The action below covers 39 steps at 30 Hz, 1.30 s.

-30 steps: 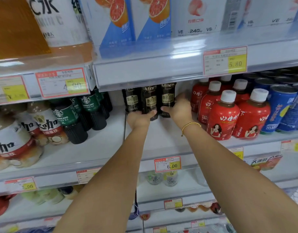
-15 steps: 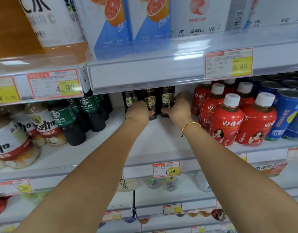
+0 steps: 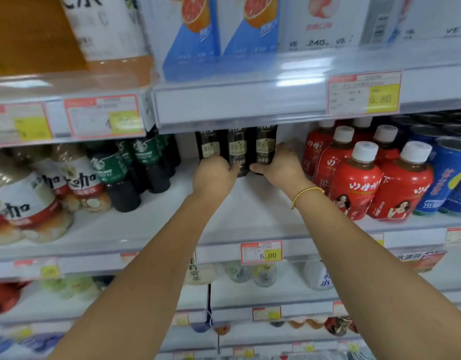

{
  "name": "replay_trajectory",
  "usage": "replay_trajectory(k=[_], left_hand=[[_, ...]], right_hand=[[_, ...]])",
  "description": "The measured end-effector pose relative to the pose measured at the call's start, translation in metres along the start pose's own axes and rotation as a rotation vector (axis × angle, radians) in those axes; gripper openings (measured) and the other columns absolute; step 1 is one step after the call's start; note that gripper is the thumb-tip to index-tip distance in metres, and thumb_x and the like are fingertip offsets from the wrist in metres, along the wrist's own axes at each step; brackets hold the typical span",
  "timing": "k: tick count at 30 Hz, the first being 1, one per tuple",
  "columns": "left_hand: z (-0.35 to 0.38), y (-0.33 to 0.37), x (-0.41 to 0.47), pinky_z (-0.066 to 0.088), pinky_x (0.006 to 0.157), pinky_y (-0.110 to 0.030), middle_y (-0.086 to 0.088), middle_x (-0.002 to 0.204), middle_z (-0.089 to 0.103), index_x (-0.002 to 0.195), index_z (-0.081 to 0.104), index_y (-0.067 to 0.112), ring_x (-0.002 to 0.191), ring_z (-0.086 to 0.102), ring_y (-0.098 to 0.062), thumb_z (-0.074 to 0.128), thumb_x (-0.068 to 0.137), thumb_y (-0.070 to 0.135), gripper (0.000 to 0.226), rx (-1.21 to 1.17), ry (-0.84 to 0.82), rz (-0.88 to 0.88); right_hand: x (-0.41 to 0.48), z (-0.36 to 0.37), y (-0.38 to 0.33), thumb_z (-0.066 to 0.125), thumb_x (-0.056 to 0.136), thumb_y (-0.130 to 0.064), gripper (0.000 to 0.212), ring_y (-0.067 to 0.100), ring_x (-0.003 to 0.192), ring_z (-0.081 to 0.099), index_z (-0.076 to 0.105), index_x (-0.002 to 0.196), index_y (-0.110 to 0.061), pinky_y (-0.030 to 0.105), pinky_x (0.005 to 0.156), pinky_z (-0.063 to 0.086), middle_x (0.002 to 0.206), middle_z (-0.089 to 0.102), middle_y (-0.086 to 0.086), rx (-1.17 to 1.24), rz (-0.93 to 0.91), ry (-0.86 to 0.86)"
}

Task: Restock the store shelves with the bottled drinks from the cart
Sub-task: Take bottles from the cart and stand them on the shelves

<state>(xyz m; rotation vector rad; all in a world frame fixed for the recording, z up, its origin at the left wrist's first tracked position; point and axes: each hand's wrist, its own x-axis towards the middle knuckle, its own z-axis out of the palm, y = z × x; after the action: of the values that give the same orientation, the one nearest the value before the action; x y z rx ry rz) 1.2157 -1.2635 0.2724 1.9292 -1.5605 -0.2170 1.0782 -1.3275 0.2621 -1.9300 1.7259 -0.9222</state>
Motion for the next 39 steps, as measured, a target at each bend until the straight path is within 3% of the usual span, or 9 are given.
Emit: replay_trajectory(k=[4,7,12,16,19,22,27,34,39], left_hand=[[-0.031,-0.026,-0.090,0.040,0.052,-0.034,-0.017,0.045,0.045,0.049,0.042,0.000,0.048,0.044,-0.030,0.053,0.091,0.037,0.057,-0.234,0.213,0.132],[-0.042,-0.073,-0.164,0.026,0.047,-0.029,-0.006,0.041,0.032,0.047,0.030,0.013,0.042,0.030,-0.015,0.052,0.093,0.036,0.056,-0.275,0.174,0.056],[-0.014,-0.197,-0.270,0.036,0.052,-0.031,-0.007,0.051,0.049,0.055,0.044,0.015,0.048,0.046,-0.015,0.055,0.091,0.036,0.043,-0.237,-0.102,-0.250],[0.034,-0.296,-0.349,0.042,0.065,-0.016,0.002,0.084,0.066,0.093,0.061,0.018,0.073,0.061,-0.010,0.060,0.088,0.032,0.015,-0.203,-0.306,-0.609],[0.080,-0.352,-0.406,0.042,0.085,-0.022,-0.002,0.122,0.054,0.127,0.050,0.018,0.105,0.058,-0.017,0.055,0.091,0.031,0.038,-0.007,-0.490,-0.739],[0.126,-0.387,-0.450,0.037,0.099,-0.026,-0.005,0.134,0.047,0.134,0.042,0.018,0.121,0.048,-0.021,0.049,0.091,0.025,0.045,0.063,-0.677,-0.697],[0.184,-0.422,-0.491,0.044,0.097,-0.031,-0.006,0.138,0.043,0.134,0.042,0.021,0.120,0.051,-0.024,0.056,0.089,0.020,0.048,-0.051,-0.790,-0.763],[0.236,-0.438,-0.511,0.050,0.086,-0.031,-0.006,0.146,0.029,0.135,0.041,0.019,0.104,0.060,-0.028,0.054,0.087,0.006,0.052,-0.008,-0.833,-0.678],[0.252,-0.445,-0.514,0.041,0.071,-0.024,-0.006,0.138,0.033,0.132,0.043,0.015,0.099,0.061,-0.027,0.052,0.088,0.004,0.046,0.035,-0.831,-0.676]], right_hand=[[-0.094,-0.018,-0.024,0.064,0.083,-0.034,0.022,0.024,0.077,0.061,0.062,0.077,-0.013,0.031,0.066,0.046,0.075,0.067,0.006,-0.040,-0.229,0.152],[-0.182,0.003,-0.028,0.060,0.086,-0.035,0.028,0.016,0.061,0.052,0.052,0.065,-0.019,0.028,0.058,0.038,0.057,0.055,-0.005,0.032,-0.382,-0.002],[-0.276,0.114,0.024,0.060,0.087,-0.034,0.021,0.014,0.065,0.053,0.056,0.077,-0.016,0.019,0.056,0.037,0.072,0.062,0.000,-0.014,-0.300,-0.554],[-0.337,0.216,0.088,0.062,0.087,-0.031,0.025,0.016,0.082,0.054,0.055,0.103,-0.014,0.023,0.070,0.040,0.093,0.059,0.003,-0.102,-0.086,-0.888],[-0.381,0.273,0.129,0.061,0.088,-0.029,0.037,0.021,0.096,0.058,0.051,0.118,-0.010,0.021,0.075,0.037,0.107,0.060,0.009,-0.195,0.012,-1.049],[-0.422,0.317,0.160,0.060,0.089,-0.022,0.030,0.024,0.099,0.060,0.055,0.115,-0.008,0.024,0.076,0.040,0.105,0.064,0.011,-0.256,0.017,-1.151],[-0.485,0.374,0.191,0.060,0.084,-0.013,0.027,0.024,0.096,0.057,0.058,0.111,-0.010,0.023,0.074,0.036,0.102,0.058,0.006,-0.274,-0.034,-1.275],[-0.527,0.406,0.212,0.054,0.083,-0.008,0.030,0.025,0.090,0.060,0.048,0.111,-0.014,0.037,0.077,0.053,0.104,0.056,0.008,-0.528,-0.092,-1.350],[-0.540,0.417,0.222,0.047,0.089,-0.013,0.025,0.026,0.090,0.058,0.045,0.114,-0.016,0.033,0.072,0.048,0.106,0.055,0.010,-0.562,-0.143,-1.271]])
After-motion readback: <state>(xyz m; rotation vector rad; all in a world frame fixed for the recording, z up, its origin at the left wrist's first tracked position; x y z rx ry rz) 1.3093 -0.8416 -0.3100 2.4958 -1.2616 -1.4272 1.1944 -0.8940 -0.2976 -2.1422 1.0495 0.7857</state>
